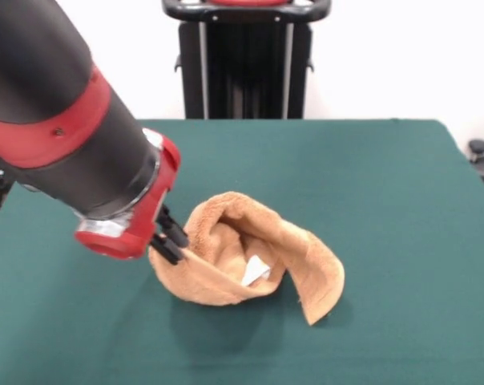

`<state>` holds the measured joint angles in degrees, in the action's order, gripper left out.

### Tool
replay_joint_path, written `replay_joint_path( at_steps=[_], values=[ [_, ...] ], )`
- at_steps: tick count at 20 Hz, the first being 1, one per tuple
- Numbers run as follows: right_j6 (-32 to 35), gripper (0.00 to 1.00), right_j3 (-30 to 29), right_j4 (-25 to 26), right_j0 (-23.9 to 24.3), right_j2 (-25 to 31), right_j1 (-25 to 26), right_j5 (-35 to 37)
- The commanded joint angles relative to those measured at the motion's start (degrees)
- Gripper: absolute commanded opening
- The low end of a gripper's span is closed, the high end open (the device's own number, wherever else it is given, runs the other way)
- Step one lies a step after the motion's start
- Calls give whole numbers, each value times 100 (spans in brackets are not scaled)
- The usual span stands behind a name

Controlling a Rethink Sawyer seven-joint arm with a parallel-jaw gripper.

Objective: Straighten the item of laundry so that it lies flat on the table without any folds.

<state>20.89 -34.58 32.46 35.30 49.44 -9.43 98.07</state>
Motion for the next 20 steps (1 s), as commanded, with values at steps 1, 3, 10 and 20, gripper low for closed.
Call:
replay_joint_path(
  at_steps=[1,3,10,20],
  values=[
    [-1619,0,428,409,-108,140,-44,-13],
    [-1606,0,541,439,-136,151,-38,48],
    [-1677,0,555,346,-128,149,-151,98],
    [-1707,0,633,182,-45,263,-223,262]
  ],
)
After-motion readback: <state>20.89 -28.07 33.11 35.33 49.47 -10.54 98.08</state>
